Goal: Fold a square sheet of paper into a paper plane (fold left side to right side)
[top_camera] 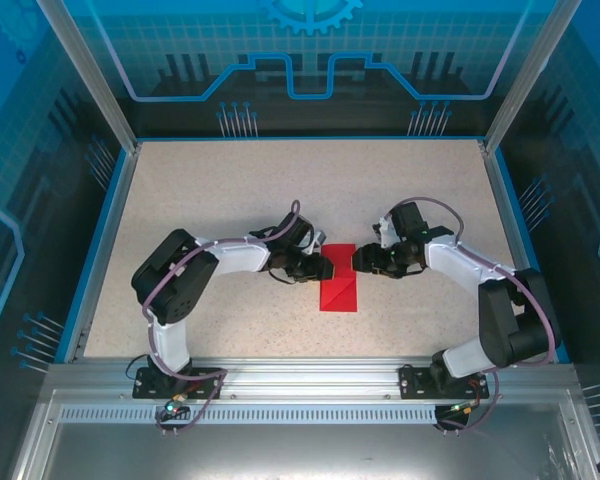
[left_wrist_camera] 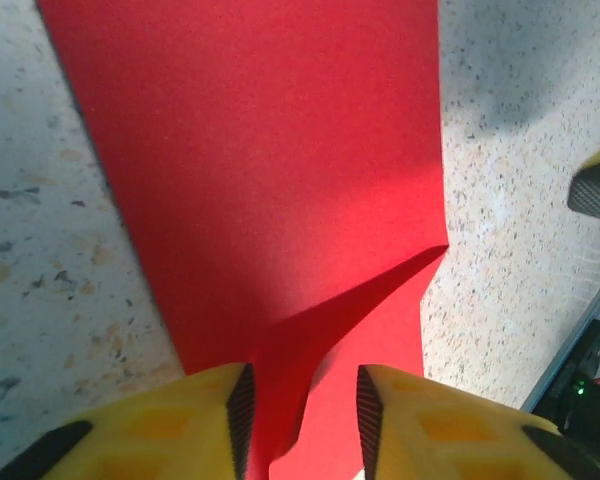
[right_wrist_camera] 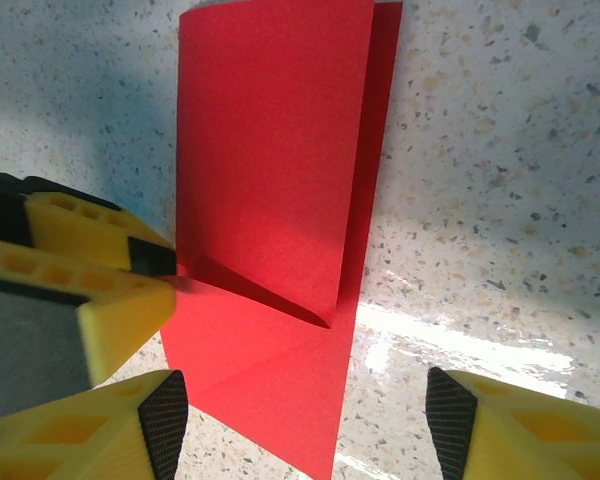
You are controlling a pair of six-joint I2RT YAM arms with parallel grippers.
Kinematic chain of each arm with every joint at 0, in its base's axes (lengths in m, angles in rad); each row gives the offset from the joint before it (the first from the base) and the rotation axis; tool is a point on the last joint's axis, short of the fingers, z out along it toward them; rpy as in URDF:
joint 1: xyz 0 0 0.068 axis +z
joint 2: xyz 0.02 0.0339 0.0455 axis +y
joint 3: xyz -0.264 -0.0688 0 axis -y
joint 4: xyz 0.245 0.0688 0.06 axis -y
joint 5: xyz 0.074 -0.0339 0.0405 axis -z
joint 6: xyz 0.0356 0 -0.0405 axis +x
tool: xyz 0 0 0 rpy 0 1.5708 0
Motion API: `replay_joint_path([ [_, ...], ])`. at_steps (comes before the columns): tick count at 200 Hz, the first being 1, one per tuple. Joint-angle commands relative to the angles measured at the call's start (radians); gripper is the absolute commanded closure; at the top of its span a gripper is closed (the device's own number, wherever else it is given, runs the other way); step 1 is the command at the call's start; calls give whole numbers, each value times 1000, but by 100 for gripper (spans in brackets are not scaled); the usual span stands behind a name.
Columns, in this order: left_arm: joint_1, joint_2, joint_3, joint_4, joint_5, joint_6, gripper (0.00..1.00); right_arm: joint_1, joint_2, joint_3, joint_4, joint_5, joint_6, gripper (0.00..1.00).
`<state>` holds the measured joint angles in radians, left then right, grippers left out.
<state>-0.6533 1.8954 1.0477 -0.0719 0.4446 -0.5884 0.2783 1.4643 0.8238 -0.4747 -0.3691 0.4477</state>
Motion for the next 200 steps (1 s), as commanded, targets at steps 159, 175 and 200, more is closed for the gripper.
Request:
replay_joint_path([
  [159,5,-90,-77,6,-33,27,91,72,208,23,169,-251,57,42],
  [175,5,-95,-78,4,-41,26,88,79,233,38,163,-254,60,51],
  [200,7,-127,-87,-2,-64,20,76,82,233,43,173,-272,62,78],
])
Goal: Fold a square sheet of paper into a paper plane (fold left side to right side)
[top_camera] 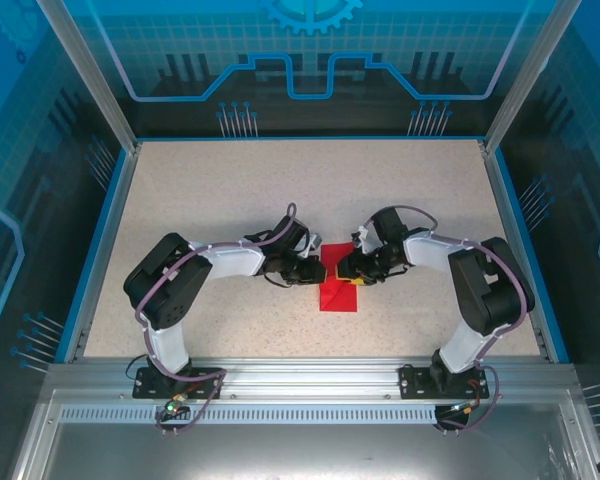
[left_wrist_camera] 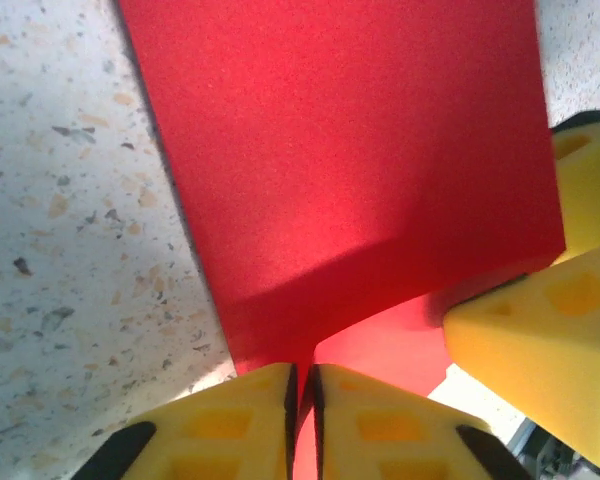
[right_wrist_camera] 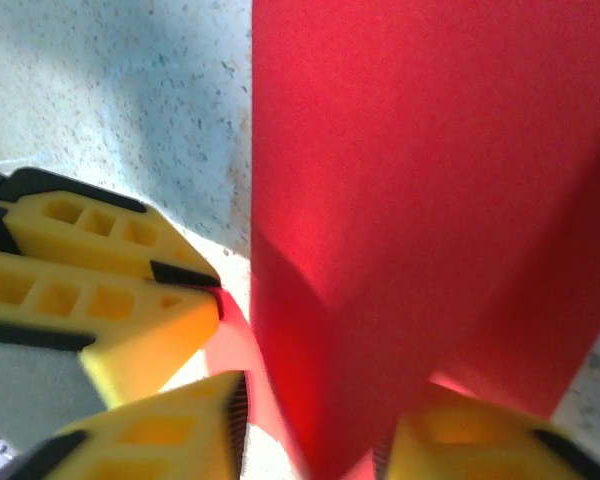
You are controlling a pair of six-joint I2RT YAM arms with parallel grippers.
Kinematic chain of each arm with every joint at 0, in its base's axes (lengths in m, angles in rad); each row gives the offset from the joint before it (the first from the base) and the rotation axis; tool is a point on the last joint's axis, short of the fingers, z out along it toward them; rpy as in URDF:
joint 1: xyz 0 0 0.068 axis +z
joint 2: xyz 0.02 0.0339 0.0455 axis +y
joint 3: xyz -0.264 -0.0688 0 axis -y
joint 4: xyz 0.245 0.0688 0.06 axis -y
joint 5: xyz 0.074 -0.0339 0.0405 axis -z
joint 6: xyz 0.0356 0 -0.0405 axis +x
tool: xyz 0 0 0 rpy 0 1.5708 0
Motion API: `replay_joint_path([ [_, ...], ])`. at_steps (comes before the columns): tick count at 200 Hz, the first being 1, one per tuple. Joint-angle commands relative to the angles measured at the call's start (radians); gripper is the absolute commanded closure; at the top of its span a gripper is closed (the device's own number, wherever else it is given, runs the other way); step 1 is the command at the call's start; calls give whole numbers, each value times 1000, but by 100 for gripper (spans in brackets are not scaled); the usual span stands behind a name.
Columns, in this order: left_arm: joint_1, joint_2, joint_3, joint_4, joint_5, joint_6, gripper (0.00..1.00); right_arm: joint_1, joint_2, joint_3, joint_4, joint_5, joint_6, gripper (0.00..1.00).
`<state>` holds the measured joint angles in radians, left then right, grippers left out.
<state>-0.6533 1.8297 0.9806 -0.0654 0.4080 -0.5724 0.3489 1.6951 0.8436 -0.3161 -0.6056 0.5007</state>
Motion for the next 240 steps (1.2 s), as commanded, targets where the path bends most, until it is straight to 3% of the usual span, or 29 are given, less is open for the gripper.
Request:
replay_joint_path([
  [1,7,-64,-20,-10,-29,3,75,12,1,23,14,-35,9,79],
  [15,16,-105,-35,-8,-40,-10,68,6,-29,19,12,-28,-2,91],
  [30,34,-167,-62,4,-43,-36,57,-13,-77,5,24,-41,-9,96],
  [46,63,-272,-96,20,-48,-72,40,-56,-145,-19,77,-108,5,96],
  [67,108,-409,-136,44,-52,-119,25,-113,-234,-27,149,-210,43,96],
  [111,177,-615,-126,128,39,-201,9,-190,-375,30,327,-349,214,95],
  [166,174,-590,-18,285,226,-267,8,-153,-415,196,468,-399,404,94],
  [196,162,-562,3,377,264,-297,12,-96,-395,245,496,-426,456,93],
  [214,155,-548,13,416,277,-317,20,-69,-388,254,530,-428,488,92],
  [240,154,-544,11,446,271,-333,47,-53,-373,253,562,-426,525,91],
])
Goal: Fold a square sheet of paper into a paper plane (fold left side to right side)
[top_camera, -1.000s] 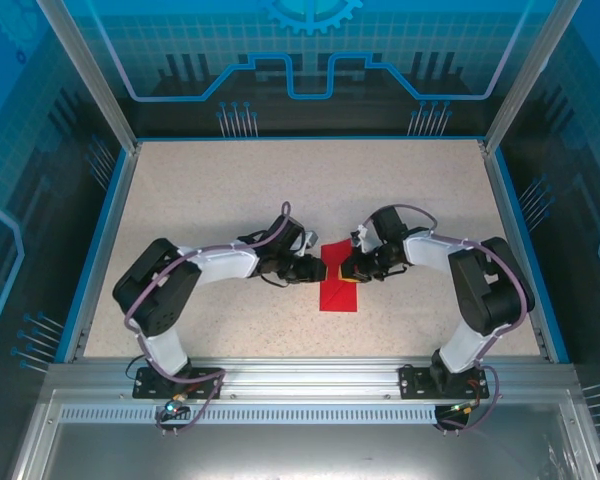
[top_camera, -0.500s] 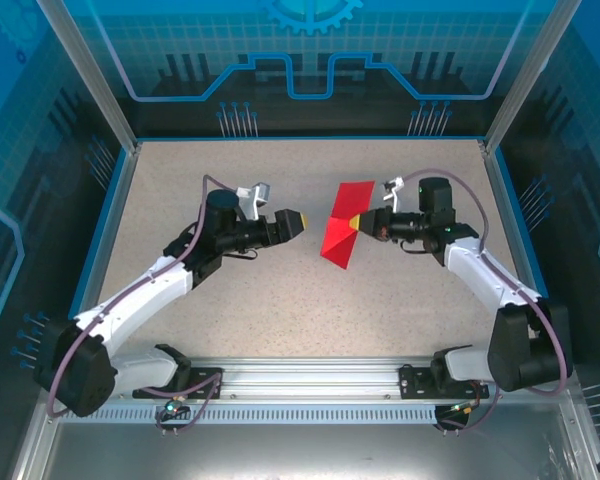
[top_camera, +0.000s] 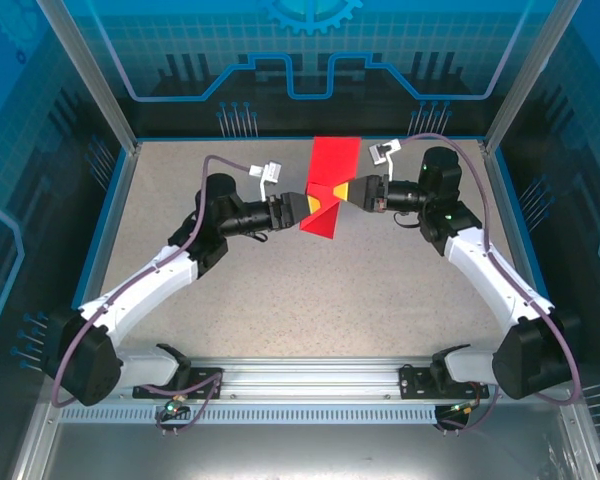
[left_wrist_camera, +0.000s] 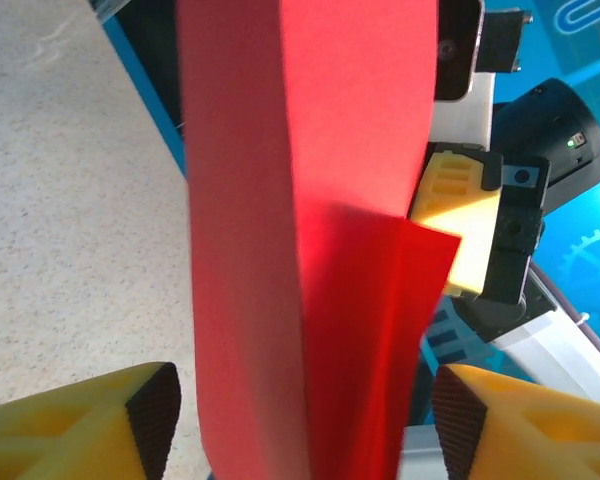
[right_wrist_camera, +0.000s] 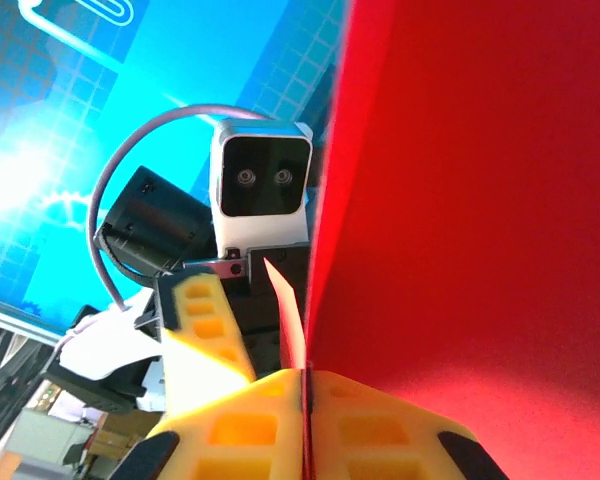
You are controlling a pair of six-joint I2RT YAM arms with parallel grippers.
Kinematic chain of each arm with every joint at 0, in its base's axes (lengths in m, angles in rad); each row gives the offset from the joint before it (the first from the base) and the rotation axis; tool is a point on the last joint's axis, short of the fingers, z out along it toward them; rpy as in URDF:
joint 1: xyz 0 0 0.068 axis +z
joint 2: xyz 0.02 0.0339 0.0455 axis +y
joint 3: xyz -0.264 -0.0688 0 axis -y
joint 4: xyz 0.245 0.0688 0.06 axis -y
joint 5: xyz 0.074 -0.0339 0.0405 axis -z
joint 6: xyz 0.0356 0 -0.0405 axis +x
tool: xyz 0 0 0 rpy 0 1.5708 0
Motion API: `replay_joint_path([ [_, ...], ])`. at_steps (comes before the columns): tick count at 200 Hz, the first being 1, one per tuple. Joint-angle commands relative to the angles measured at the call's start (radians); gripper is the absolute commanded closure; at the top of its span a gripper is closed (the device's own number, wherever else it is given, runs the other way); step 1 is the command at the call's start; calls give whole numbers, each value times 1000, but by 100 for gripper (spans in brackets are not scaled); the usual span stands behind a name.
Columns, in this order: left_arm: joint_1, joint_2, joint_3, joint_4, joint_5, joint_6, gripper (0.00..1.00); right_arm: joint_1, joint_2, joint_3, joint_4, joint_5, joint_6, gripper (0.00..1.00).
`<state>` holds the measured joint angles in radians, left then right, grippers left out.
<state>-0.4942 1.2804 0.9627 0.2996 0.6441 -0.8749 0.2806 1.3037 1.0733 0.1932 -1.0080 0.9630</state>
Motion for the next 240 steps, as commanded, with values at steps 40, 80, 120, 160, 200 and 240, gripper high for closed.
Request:
replay_joint_path([
  [40,-4,-4,15,48,9,-13,82,11,16,26,-20,-16,21,80],
  [80,-35,-19,44,-283,-122,184,86,-28,-1,110,-539,128,-335,59],
  [120,-191,57,216,-823,-565,425,92,-72,20,167,-1035,688,-551,32],
  [160,-356,245,400,-1230,-1056,387,95,-110,-13,70,-1108,949,-599,9],
  [200,-446,497,572,-1529,-1311,203,100,-128,-69,9,-1097,1035,-609,1],
  [240,-483,737,701,-1625,-1270,121,99,-152,-81,-13,-1093,1024,-616,1],
])
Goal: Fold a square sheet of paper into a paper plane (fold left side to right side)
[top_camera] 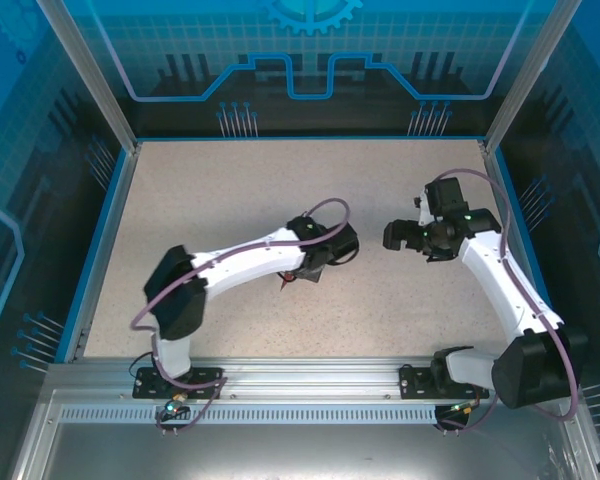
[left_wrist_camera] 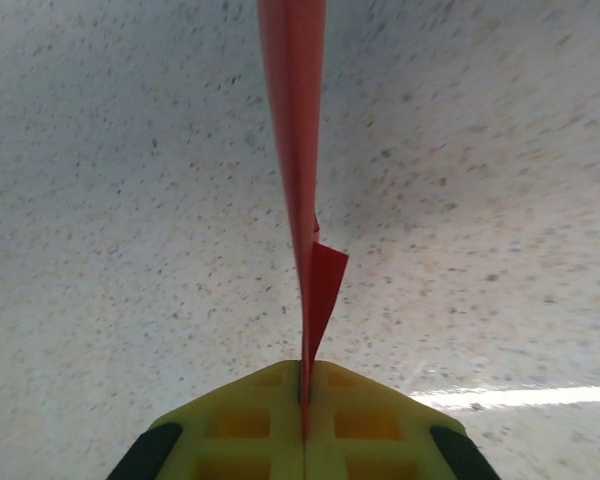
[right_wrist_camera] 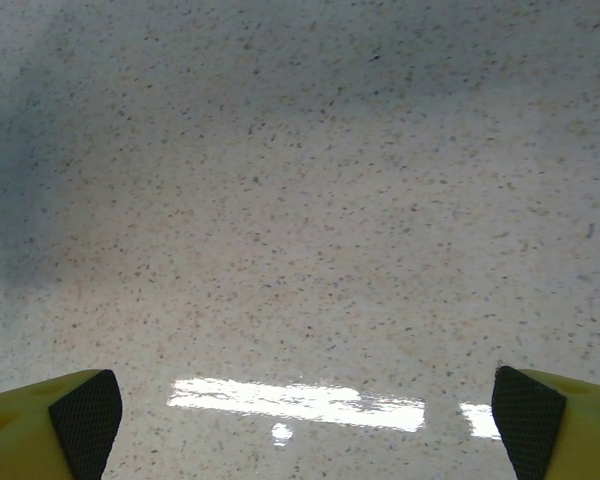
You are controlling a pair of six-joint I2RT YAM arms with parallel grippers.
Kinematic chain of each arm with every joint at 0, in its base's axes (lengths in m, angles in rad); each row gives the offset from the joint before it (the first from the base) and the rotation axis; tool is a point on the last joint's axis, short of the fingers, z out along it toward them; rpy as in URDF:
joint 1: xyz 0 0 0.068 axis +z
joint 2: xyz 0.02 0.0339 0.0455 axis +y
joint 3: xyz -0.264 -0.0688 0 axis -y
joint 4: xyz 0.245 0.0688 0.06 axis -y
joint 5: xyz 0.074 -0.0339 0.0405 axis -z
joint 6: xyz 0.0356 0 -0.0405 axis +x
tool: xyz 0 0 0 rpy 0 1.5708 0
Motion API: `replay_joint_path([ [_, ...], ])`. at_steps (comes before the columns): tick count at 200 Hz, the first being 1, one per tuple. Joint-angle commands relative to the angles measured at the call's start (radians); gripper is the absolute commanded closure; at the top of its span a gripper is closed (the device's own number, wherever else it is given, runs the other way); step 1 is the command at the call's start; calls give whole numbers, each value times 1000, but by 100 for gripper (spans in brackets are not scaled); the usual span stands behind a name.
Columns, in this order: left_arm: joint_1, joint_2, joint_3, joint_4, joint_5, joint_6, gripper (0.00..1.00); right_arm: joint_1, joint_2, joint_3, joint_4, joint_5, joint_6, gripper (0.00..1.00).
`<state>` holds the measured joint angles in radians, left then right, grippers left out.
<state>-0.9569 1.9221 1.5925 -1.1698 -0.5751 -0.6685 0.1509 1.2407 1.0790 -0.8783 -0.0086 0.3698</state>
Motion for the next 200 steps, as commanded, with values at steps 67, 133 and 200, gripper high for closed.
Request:
replay_joint_path([
  [67,-23,231,90,17,242,-59,95,-62,-40,-65,-14,-9,-37,1],
  [133,-23,233,48,128,370,-15,77,-81,-29,-99,11,-78,-36,1],
  [200,8,72,-39,292,497,57,47,-67,17,-136,74,-206,-11,1],
])
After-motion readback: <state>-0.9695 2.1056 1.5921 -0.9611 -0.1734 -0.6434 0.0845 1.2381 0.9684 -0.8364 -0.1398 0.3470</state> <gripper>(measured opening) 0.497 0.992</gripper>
